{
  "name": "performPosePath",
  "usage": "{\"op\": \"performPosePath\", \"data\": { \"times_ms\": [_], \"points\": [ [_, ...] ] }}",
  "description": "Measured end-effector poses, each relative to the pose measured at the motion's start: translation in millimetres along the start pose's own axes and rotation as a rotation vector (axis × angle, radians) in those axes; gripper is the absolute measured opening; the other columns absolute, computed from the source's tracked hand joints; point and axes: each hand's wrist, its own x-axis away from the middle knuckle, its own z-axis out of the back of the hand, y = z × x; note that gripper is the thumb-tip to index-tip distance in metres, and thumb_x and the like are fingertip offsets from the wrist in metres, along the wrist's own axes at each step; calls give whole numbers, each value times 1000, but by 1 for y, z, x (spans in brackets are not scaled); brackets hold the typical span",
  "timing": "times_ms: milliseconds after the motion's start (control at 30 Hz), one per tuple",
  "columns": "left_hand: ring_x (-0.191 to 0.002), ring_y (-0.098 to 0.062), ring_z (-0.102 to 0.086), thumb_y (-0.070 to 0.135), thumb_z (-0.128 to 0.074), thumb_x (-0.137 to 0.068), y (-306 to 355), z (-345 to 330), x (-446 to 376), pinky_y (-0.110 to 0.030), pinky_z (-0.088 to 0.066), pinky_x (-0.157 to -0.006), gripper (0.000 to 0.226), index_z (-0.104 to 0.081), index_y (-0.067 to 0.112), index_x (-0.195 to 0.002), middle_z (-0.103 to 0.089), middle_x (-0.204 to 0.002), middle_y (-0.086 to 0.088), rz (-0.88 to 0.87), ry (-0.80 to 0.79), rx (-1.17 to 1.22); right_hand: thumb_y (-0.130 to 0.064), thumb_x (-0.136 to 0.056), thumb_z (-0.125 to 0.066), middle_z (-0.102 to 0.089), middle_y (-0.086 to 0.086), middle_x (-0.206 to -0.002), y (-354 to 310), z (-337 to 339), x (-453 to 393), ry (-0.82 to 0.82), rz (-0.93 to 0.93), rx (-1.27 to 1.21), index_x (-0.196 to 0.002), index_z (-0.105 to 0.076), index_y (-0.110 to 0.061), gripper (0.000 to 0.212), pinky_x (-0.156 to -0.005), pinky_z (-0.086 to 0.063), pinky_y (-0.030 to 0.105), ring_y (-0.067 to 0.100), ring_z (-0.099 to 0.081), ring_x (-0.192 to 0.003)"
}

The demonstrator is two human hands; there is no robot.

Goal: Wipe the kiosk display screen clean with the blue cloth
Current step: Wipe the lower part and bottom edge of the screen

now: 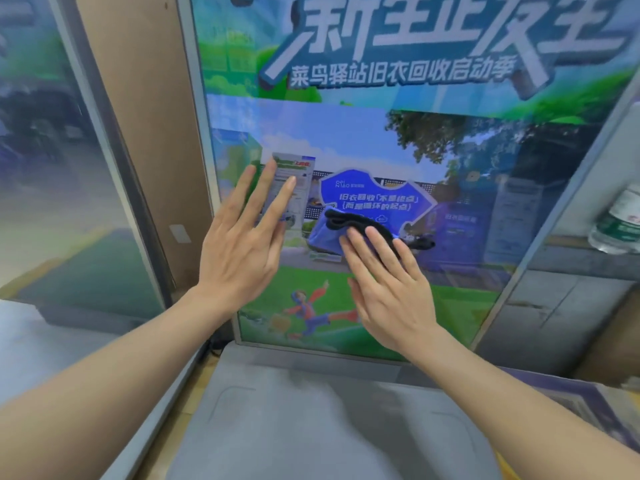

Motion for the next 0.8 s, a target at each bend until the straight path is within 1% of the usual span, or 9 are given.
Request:
{"op": "performPosePath", "data": {
  "times_ms": [67,167,300,367,467,533,633,700,800],
  "points": [
    [-150,-26,-19,21,-45,-101,7,-4,5,-40,-26,-118,56,-28,22,-155,-19,-162,-5,-17,6,11,-23,-95,-54,-22,-3,-164,-9,-3,1,-1,27,-29,-156,-31,-16,65,-124,-11,39,16,-16,-152],
    [-150,-27,-20,20,-48,-99,17,-11,10,-45,-30,-116,58,-28,21,-154,-19,-162,-4,-31,-20,37,-23,-91,-59,-26,-5,-162,-14,-10,15,-85,168,-56,-154,-36,-17,67,-123,-12,38,14,-18,-151],
    [-149,-29,-21,19,-48,-97,23,-14,18,-51,-30,-115,59,-29,20,-154,-20,-162,-6,-9,-54,34,-17,-86,-61,-29,-5,-160,2,-12,44,-223,357,-50,-150,-43,-17,66,-123,-15,36,12,-23,-149],
    [-148,-30,-22,18,-50,-95,25,-14,21,-52,-30,-115,61,-29,22,-153,-20,-162,-6,-1,-77,31,-17,-83,-64,-33,-6,-158,17,-10,56,-246,409,-31,-147,-47,-16,66,-122,-17,35,11,-28,-147],
    [-148,-30,-23,18,-52,-94,30,-12,22,-52,-30,-115,63,-29,22,-153,-22,-161,-7,5,-84,23,-15,-83,-69,-31,-7,-159,37,-2,61,-216,332,-41,-149,-45,-17,71,-121,-19,36,12,-27,-148],
    [-148,-30,-23,17,-53,-93,37,-11,19,-51,-30,-115,64,-30,21,-152,-23,-161,-7,5,-73,25,-16,-87,-65,-26,-6,-162,47,6,53,-151,230,-30,-153,-37,-17,72,-123,-16,37,13,-21,-150],
    [-148,-29,-23,17,-52,-94,49,-12,14,-50,-31,-116,63,-29,20,-153,-22,-161,-8,0,-73,37,-22,-94,-57,-20,-5,-164,57,16,27,-46,112,20,-156,-30,-18,67,-123,-14,39,14,-16,-152],
    [-148,-29,-24,17,-51,-93,57,-14,12,-50,-31,-115,64,-28,20,-153,-22,-160,-8,-11,-74,42,-24,-98,-51,-20,-4,-164,57,17,11,13,38,27,-157,-27,-18,64,-124,-12,40,15,-15,-152],
    [-149,-29,-21,15,-47,-92,63,-16,12,-51,-32,-115,64,-28,20,-154,-20,-161,-8,-12,-86,52,-24,-97,-52,-19,-3,-165,44,8,13,35,-6,-2,-157,-27,-17,65,-124,-10,40,15,-14,-152]
  ]
}}
